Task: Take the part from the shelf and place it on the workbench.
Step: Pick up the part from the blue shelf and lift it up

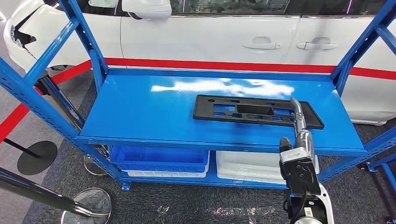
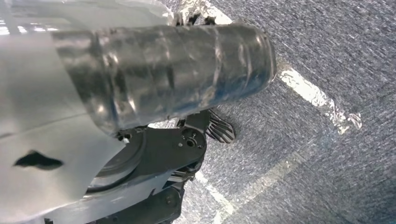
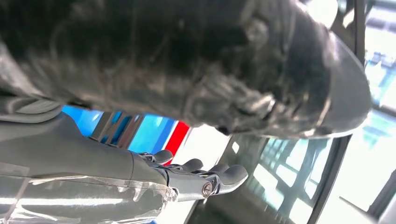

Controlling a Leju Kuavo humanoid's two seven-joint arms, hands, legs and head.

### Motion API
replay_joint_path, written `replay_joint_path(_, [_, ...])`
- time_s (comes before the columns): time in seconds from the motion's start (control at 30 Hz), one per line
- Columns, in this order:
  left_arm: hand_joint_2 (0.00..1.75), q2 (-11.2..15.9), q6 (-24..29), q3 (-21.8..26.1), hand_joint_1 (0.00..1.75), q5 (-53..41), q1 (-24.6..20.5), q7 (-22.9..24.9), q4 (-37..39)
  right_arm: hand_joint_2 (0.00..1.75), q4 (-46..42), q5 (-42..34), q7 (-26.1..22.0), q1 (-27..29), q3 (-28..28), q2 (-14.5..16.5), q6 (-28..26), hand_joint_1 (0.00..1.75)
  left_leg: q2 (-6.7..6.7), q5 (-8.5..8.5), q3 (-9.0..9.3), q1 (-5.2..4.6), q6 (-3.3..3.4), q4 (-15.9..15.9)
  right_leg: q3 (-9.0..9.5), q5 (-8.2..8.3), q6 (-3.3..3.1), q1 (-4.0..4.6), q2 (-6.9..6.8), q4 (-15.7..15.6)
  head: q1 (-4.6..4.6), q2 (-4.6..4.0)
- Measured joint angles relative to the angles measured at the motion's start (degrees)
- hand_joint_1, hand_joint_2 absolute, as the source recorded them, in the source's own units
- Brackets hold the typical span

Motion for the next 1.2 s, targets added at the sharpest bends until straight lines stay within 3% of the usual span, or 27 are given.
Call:
replay_joint_path(0.17, [0.00, 0.97, -1.92, -1.66, 0.00, 0.31, -0.20, 0.33, 0.20, 0.00, 0.44, 0.22, 5.32, -5.15, 6.08, -2.57, 4.03, 0.00, 0.00, 0.00, 0.00, 0.00, 0.00, 0.00, 0.00, 0.00, 0.00, 0.01, 0.00, 0.01, 0.01, 0.00])
replay_joint_path(0.3, [0.00, 1.74, -3.45, -3.31, 0.00, -0.22, -0.41, 0.86, 0.43, 1.75, 1.95, 0.99, 8.82, -9.03, 9.88, -3.92, 7.69, 0.00, 0.00, 0.01, -0.01, 0.00, -0.01, 0.00, -0.01, 0.00, 0.00, 0.01, 0.00, 0.01, 0.01, 0.00])
replay_joint_path(0.43, [0.00, 2.59, -4.56, -5.85, 0.00, -1.44, -0.65, 1.51, 0.62, 1.75, 5.38, 2.53, 10.87, -12.41, 13.36, -4.80, 10.56, 0.00, 0.00, 0.01, -0.01, 0.00, -0.01, 0.00, -0.01, 0.00, 0.00, 0.01, 0.00, 0.01, 0.01, 0.00])
replay_joint_path(0.57, [0.00, 3.35, -5.22, -8.77, 0.00, -2.94, -0.91, 2.60, 0.91, 0.00, 10.50, 6.43, 12.28, -15.34, 16.63, -5.34, 11.79, 0.00, -0.03, 0.02, -0.03, 0.00, -0.02, 0.00, -0.03, 0.00, -0.01, 0.01, -0.03, 0.01, 0.01, 0.00])
replay_joint_path(0.7, [0.00, 3.92, -5.51, -10.75, 0.00, -4.34, -0.99, 3.81, 0.98, 1.75, 14.56, 12.62, 13.61, -17.13, 17.76, -5.66, 11.84, 0.00, -0.10, 0.04, -0.06, 0.00, -0.04, 0.00, -0.04, 0.00, -0.01, 0.01, -0.08, 0.02, 0.01, 0.00])
replay_joint_path(1.0, [0.00, 4.81, -5.92, -14.72, 0.00, -6.59, -1.17, 5.31, 1.11, 1.75, 23.27, 28.26, 16.51, -19.92, 17.04, -7.46, 11.06, 0.00, -0.11, 0.03, -0.04, -0.01, -0.04, 0.01, -0.04, 0.00, -0.01, 0.00, -0.09, 0.01, 0.00, 0.00])
replay_joint_path(1.2, [0.00, 5.24, -6.00, -16.77, 0.00, -7.17, -1.24, 5.37, 1.31, 1.75, 26.18, 31.89, 17.40, -19.88, 14.24, -8.88, 7.51, 0.00, -0.10, 0.03, -0.01, -0.01, -0.04, 0.01, -0.05, 0.00, -0.01, 0.01, -0.07, 0.01, 0.01, 0.00])
